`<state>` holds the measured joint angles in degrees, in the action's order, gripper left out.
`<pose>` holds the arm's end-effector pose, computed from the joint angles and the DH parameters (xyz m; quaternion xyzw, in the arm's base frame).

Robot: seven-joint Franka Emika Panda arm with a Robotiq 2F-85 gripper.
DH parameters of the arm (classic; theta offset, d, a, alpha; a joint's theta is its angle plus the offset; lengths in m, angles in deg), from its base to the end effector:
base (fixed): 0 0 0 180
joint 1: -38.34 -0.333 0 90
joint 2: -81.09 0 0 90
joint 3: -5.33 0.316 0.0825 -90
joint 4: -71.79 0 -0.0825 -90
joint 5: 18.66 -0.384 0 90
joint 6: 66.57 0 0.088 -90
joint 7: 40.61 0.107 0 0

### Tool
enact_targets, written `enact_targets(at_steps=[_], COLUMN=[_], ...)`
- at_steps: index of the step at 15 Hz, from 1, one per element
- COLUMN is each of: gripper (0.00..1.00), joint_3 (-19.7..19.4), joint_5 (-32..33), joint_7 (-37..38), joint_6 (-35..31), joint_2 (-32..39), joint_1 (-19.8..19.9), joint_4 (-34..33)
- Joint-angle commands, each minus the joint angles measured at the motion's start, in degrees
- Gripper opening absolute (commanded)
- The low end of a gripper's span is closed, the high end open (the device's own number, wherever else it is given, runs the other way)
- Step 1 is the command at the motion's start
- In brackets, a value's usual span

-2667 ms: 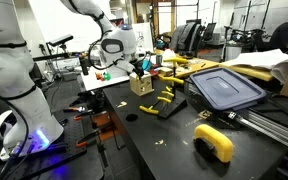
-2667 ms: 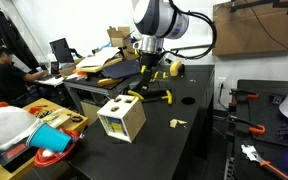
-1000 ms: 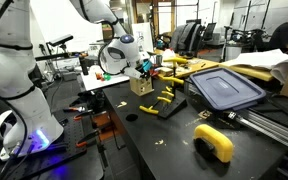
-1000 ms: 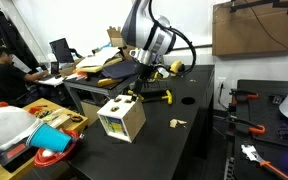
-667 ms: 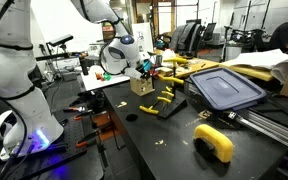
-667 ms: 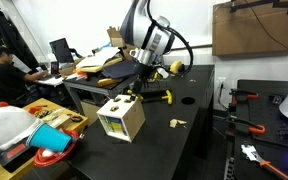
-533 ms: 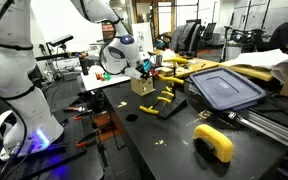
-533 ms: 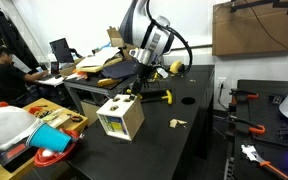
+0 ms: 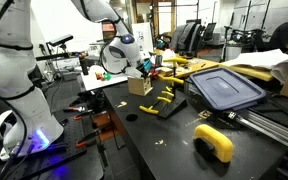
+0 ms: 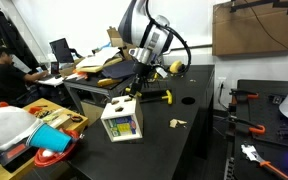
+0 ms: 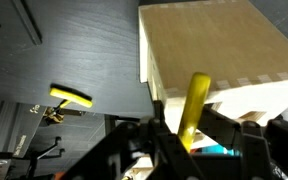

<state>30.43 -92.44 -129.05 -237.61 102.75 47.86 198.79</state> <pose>0.5421 0.0820 0.2279 -0.9231 -0.2365 -0.2658 0.1456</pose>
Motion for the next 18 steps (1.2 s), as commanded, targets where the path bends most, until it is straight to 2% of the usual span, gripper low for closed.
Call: enact_targets(at_steps=[1, 2, 4, 8, 12, 18], gripper=[0.12, 0.58, 0.70, 1.00, 1.00, 1.00], joint_3=[0.24, 0.00, -0.55, -1.49, -2.81, -3.82], joint_5=[0.26, 1.32, 4.47, 10.83, 14.36, 14.75], joint_7=[-0.27, 0.42, 2.14, 7.52, 14.95, 23.85], joint_6=[-0.47, -0.42, 0.03, 2.23, 5.98, 4.60], joint_2=[-0.01, 0.10, 0.50, 1.12, -0.47, -3.70], joint_1=[-0.47, -0.88, -1.97, -3.89, -4.24, -4.77], joint_4=[-0.20, -0.20, -0.34, -1.07, -0.66, 1.73])
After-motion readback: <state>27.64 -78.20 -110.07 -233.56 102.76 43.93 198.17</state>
